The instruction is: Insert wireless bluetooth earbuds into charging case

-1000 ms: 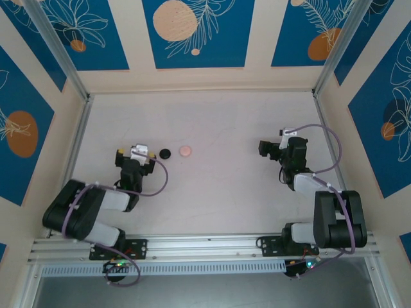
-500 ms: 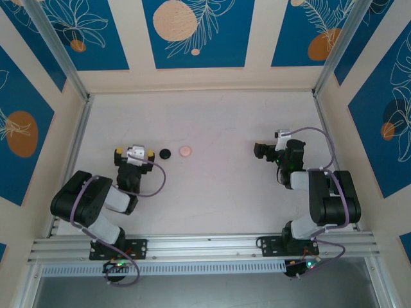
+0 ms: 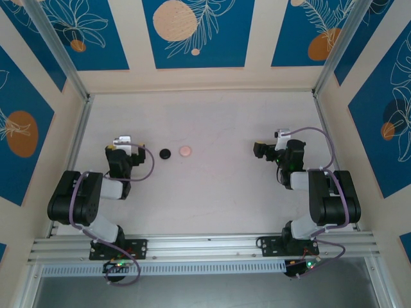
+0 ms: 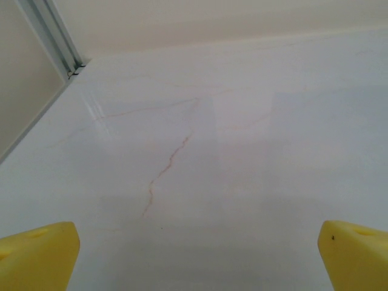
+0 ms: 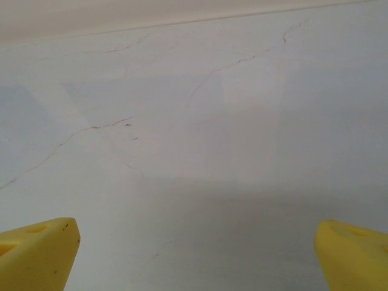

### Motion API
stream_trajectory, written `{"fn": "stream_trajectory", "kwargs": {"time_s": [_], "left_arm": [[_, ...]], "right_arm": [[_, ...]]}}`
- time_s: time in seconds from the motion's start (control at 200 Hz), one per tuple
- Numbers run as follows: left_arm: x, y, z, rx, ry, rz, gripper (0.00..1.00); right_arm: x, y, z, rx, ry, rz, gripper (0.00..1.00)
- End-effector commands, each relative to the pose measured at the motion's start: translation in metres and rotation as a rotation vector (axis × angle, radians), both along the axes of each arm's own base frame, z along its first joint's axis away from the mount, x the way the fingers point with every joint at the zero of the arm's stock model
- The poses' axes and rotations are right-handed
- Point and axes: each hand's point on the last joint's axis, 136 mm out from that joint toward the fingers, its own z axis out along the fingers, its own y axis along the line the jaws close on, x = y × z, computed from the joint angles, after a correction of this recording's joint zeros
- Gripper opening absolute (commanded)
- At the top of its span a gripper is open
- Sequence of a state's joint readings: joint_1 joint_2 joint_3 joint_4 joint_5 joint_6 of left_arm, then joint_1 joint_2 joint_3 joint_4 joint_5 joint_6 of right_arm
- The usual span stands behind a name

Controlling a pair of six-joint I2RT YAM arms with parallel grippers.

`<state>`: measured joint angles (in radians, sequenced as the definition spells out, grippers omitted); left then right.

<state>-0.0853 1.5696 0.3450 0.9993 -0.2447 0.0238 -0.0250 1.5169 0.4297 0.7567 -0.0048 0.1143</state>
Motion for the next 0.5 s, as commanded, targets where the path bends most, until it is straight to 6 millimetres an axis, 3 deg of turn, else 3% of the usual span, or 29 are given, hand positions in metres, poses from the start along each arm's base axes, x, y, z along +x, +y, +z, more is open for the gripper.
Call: {"fn": "stream_trajectory", "kwargs": {"time_s": [0.0,0.495], "left_arm": [[0.001,-0.006,0.001,-0.027,0.007,-0.035,1.00],[0.005,-0.028,-0.003,-0.024,0.035,-0.170,1.00]], "right_arm": [[0.001,0.001,0.003,-0.012,-0.030,0.017,0.99],[0.001,0.000,0.003,-0.013,-0.030,0.014,0.99]]}}
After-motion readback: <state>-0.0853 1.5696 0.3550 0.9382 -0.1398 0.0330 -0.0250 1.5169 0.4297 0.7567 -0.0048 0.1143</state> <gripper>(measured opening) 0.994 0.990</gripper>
